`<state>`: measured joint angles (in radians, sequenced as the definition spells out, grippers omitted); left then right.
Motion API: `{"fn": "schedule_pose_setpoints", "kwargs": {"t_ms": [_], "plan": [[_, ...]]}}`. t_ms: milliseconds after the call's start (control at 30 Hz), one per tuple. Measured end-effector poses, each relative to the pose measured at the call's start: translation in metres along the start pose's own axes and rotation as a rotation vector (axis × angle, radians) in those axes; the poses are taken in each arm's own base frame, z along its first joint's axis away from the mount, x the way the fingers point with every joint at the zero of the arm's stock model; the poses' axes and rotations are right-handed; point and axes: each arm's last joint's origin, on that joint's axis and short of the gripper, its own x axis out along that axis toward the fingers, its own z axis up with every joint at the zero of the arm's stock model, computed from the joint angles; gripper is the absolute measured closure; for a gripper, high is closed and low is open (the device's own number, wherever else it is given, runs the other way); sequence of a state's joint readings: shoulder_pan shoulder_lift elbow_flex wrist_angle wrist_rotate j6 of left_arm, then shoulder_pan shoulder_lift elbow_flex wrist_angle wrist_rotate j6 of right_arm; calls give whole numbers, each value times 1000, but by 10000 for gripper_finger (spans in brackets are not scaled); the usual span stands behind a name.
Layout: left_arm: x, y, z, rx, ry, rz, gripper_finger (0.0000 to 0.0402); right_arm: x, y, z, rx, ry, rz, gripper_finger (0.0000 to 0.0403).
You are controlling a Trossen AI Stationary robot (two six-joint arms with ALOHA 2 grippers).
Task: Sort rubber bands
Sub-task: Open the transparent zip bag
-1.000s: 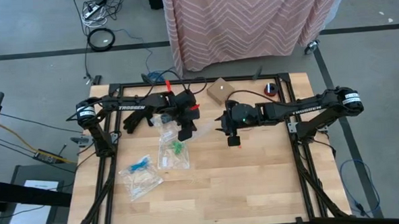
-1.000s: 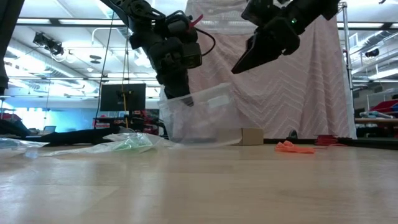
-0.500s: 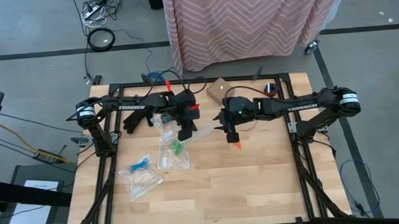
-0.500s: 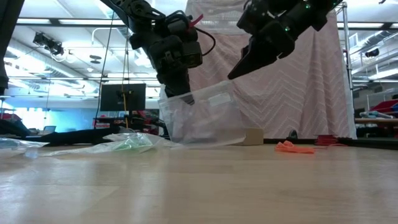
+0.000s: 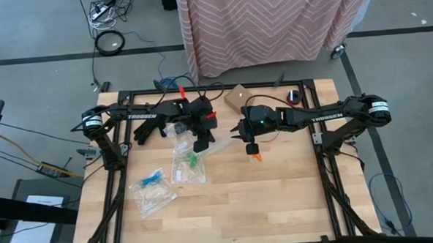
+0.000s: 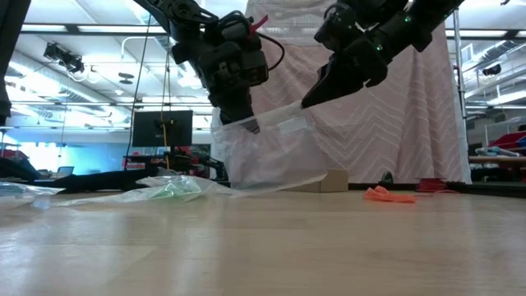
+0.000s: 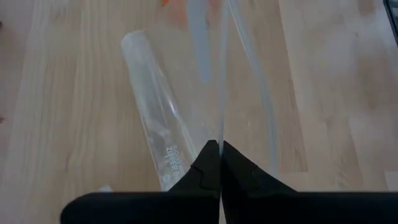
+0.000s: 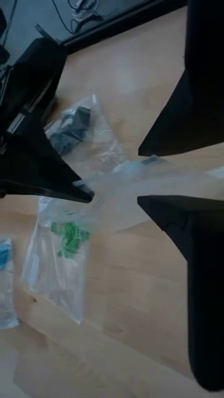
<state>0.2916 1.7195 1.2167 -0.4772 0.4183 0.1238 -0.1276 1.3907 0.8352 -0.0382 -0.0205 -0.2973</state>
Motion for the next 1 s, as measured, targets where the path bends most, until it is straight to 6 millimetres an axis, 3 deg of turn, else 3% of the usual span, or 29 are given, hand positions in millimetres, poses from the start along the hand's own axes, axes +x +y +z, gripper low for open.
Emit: {"fn": "schedule_pose_setpoints", "kwargs": {"t_ms": [300, 667, 1000], "plan": [[0, -1, 2, 8, -22, -4, 400, 1, 0, -2, -27, -9, -12, 395], [2, -4, 9, 28, -77, -5, 400, 1, 3, 3, -19, -45, -18, 403], [-11, -8, 32, 37, -162, 10, 400, 25, 17, 0, -35, -35, 27, 403]]}}
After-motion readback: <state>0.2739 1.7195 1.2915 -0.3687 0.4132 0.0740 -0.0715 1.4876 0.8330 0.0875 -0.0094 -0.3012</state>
